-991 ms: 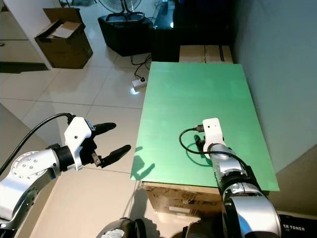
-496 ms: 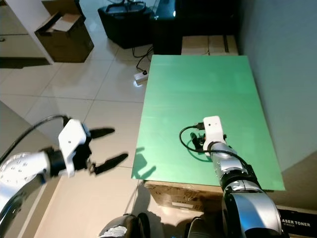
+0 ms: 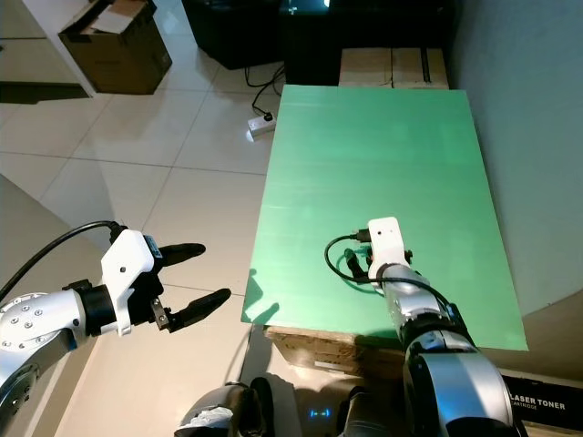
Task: Hang keys on a hook
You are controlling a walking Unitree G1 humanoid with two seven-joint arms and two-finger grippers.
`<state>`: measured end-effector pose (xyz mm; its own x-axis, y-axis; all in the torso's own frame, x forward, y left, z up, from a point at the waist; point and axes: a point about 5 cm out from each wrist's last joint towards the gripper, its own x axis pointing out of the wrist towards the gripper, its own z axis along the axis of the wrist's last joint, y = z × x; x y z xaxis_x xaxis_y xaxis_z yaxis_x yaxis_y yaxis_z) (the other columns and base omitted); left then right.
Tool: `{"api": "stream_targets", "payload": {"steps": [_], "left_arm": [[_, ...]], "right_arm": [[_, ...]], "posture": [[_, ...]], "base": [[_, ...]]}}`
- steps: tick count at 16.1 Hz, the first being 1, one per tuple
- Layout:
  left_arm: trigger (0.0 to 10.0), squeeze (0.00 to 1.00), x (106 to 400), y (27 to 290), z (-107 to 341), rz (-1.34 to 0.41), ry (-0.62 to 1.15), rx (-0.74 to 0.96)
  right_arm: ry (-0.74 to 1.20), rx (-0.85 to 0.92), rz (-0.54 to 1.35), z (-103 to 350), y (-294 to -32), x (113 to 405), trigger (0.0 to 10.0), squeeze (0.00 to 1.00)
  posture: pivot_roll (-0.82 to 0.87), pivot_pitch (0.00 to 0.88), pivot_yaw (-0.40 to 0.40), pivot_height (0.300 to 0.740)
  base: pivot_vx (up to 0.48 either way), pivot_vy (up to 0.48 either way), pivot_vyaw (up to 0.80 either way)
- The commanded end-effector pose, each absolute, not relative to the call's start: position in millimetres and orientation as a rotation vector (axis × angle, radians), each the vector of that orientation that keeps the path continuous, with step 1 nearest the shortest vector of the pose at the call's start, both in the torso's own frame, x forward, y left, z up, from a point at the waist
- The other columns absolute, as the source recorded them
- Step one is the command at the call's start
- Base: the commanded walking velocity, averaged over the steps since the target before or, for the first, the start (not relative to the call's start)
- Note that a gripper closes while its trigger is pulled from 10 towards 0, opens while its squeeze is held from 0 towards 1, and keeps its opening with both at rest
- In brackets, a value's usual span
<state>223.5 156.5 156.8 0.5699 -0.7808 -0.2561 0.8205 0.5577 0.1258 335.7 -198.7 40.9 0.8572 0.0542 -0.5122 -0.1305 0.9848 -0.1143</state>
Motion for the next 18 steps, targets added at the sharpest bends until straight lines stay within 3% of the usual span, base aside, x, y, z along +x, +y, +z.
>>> {"api": "stream_targets", "payload": {"steps": [1, 3, 18], "left_arm": [[10.0, 0.00, 221.3, 161.4, 158.9, -0.933, 0.187, 0.256], [10.0, 0.00, 220.6, 161.9, 158.7, -0.926, 0.190, 0.255], [10.0, 0.00, 217.9, 164.3, 159.0, -0.918, 0.210, 0.266]], "right_arm": [[0.564, -0.152, 0.109, 37.5, -194.3, 334.5, 10.0, 0.00], [0.571, -0.146, 0.112, 36.4, -194.2, 333.8, 0.0, 0.00], [0.642, -0.131, 0.137, 23.5, -192.8, 323.6, 0.0, 0.00]], "posture": [[0.19, 0.252, 0.144, 0.740], [0.20, 0.251, 0.146, 0.740], [0.21, 0.246, 0.155, 0.740]], "base": [[0.000, 0.000, 0.00], [0.000, 0.000, 0.00], [0.000, 0.000, 0.00]]}}
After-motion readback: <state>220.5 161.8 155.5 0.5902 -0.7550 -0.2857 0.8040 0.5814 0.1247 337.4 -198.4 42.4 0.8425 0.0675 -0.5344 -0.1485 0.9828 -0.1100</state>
